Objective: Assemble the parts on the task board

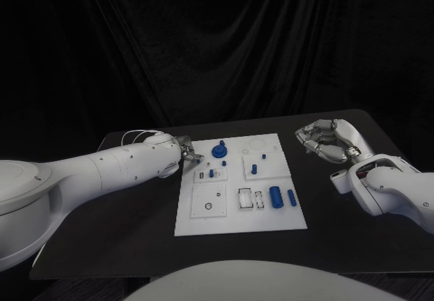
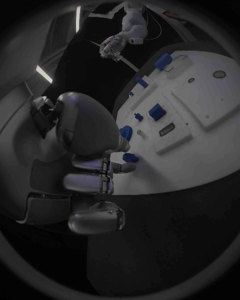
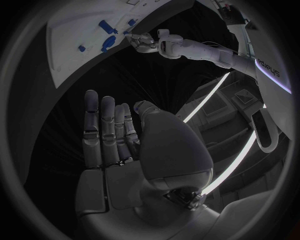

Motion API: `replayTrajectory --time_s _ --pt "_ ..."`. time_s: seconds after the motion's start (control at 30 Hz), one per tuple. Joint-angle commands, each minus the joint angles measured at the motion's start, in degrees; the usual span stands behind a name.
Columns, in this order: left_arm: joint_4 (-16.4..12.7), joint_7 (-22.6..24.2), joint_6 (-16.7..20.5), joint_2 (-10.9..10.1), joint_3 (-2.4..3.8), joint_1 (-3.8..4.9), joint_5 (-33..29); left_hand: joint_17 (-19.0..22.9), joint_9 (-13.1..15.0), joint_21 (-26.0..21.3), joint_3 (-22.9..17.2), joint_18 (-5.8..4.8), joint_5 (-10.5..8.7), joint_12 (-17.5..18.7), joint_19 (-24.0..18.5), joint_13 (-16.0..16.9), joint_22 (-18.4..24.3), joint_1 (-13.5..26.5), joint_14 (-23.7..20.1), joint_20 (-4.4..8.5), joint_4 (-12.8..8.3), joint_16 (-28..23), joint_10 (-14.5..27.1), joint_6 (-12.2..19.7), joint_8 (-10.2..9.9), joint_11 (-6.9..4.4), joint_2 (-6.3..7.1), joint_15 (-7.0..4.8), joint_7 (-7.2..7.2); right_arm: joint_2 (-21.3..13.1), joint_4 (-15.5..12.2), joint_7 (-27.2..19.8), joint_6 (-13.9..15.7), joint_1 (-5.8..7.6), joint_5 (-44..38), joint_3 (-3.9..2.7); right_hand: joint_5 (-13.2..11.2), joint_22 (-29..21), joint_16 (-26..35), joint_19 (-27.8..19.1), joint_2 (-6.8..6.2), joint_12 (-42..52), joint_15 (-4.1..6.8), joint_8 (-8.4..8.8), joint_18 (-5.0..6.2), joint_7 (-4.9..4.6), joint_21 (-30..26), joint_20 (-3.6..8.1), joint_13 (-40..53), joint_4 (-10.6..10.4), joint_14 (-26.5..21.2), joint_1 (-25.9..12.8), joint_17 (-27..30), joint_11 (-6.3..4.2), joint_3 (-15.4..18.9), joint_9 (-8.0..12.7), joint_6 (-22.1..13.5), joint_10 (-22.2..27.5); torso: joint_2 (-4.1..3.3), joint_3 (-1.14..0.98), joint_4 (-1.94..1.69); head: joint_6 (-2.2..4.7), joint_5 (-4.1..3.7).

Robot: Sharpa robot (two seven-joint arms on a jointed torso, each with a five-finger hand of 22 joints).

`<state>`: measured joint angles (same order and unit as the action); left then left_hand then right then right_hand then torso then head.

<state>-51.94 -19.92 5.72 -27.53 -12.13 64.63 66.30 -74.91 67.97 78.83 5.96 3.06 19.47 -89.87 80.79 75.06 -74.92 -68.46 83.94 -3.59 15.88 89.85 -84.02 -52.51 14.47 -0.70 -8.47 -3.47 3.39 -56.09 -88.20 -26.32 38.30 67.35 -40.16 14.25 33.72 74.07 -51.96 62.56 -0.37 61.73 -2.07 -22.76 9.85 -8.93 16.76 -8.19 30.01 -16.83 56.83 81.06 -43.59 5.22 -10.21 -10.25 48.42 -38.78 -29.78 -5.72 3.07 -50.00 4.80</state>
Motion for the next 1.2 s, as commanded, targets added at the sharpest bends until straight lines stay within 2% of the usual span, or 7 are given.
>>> replayTrajectory --time_s 0.03,0.47,0.73,0.83,0.93,1.1,1.2 --pt "0.1 1.1 0.1 0.2 0.05 -0.12 0.0 -15.1 -0.1 -0.4 -0.4 0.34 -0.04 -0.1 -0.3 14.9 -9.3 -0.4 6.1 0.08 0.2 0.2 -6.0 -0.5 -0.4 0.2 -0.03 0.44 -0.06 0.0 -0.1 0.9 -0.6 -0.17 -0.3 -0.04 0.4 0.1 -0.4 0.3 -0.12 0.3 0.09 -0.41 0.53 0.25 0.0 0.07 -0.1 0.3 0.5 0.7 0.1 0.0 -0.1 0.0 -0.1 0.3 0.0 0.0 0.0 0.0 0.04" --pt "0.5 1.4 -0.2 0.5 0.05 -0.25 0.0 -15.1 -0.4 -0.8 -0.8 0.44 0.31 -0.1 -0.6 14.9 -9.1 -0.8 6.1 0.09 0.1 0.2 -6.0 -0.4 -0.6 0.21 0.06 0.45 -0.07 0.0 -0.1 1.3 -1.1 -0.23 -0.3 -0.04 1.9 0.4 -0.8 0.5 -0.3 0.6 0.15 -0.69 0.51 0.22 0.1 0.18 -0.6 0.4 0.5 1.8 0.8 -0.02 -0.3 0.0 -0.2 0.4 -0.01 0.0 -0.01 0.0 0.05" --pt "0.5 1.9 0.0 0.5 0.05 -0.34 0.0 -15.1 -1.3 -1.0 -5.9 0.42 6.35 -0.1 -0.5 14.9 -9.4 -4.3 6.1 0.37 -1.2 0.2 -6.0 -0.8 -1.1 -0.16 1.21 0.14 -0.47 0.0 0.0 1.5 -1.4 -0.3 -0.3 -0.04 2.8 0.6 -1.0 0.6 -0.34 0.7 0.17 -0.81 0.49 0.18 0.1 0.22 -0.8 0.4 0.5 2.2 1.1 -0.01 -0.4 0.0 -0.3 0.5 -0.02 0.0 0.0 0.0 0.11" --pt "0.5 2.0 0.0 0.5 0.05 -0.36 0.0 -15.1 -1.5 -1.1 -9.7 0.43 9.49 -0.1 -0.4 14.9 -9.6 -5.0 6.1 0.53 -1.3 0.2 -6.0 -1.0 -1.1 -0.28 2.61 0.05 -0.55 0.0 0.0 1.5 -1.4 -0.31 -0.3 -0.04 3.0 0.7 -1.1 0.6 -0.34 0.7 0.17 -0.84 0.49 0.18 0.1 0.22 -0.9 0.4 0.5 2.3 1.1 -0.01 -0.4 0.0 -0.4 0.5 0.0 0.0 -0.01 0.0 0.08" --pt "0.5 2.3 0.3 0.5 0.05 -0.39 0.0 -15.1 -1.5 -1.2 -13.1 0.45 10.12 -0.1 -0.4 14.9 -9.7 -5.5 6.1 0.68 -1.6 0.2 -6.0 -1.2 -1.0 -0.34 3.68 -0.02 -0.59 0.0 0.0 1.6 -1.5 -0.33 -0.3 -0.04 3.3 0.7 -1.1 0.6 -0.36 0.8 0.18 -0.89 0.49 0.17 0.1 0.24 -0.9 0.4 0.5 2.5 1.3 -0.01 -0.5 0.0 -0.4 0.4 -0.01 0.0 0.0 0.0 0.09" --pt "0.0 2.8 0.8 0.2 0.05 -0.42 0.0 -15.1 -1.2 -1.3 -19.5 0.38 9.88 -0.1 -0.3 14.9 -10.0 -4.5 6.1 0.63 -1.8 0.2 -6.0 -1.5 -0.6 -0.38 6.53 -0.09 -0.66 0.0 0.0 1.6 -1.5 -0.35 -0.3 -0.04 3.5 0.8 -1.2 0.7 -0.37 0.8 0.18 -0.91 0.49 0.16 0.1 0.24 -1.0 0.4 0.5 2.5 1.3 -0.01 -0.5 0.0 -0.4 0.5 0.0 0.0 0.0 0.0 0.12" --pt "-0.7 3.2 1.4 -0.2 0.05 -0.43 0.0 -15.1 -0.6 -1.3 -26.0 0.35 9.2 -0.1 -0.1 14.9 -10.3 -3.5 6.1 0.78 -3.6 0.2 -6.0 -2.4 0.2 -0.58 8.86 -0.22 -0.86 0.0 0.0 1.6 -1.6 -0.36 -0.3 -0.04 3.5 0.8 -1.2 0.7 -0.37 0.8 0.18 -0.91 0.49 0.16 0.1 0.24 -1.0 0.4 0.5 2.5 1.3 -0.01 -0.5 0.0 -0.4 0.5 0.0 0.0 0.0 0.0 0.15"
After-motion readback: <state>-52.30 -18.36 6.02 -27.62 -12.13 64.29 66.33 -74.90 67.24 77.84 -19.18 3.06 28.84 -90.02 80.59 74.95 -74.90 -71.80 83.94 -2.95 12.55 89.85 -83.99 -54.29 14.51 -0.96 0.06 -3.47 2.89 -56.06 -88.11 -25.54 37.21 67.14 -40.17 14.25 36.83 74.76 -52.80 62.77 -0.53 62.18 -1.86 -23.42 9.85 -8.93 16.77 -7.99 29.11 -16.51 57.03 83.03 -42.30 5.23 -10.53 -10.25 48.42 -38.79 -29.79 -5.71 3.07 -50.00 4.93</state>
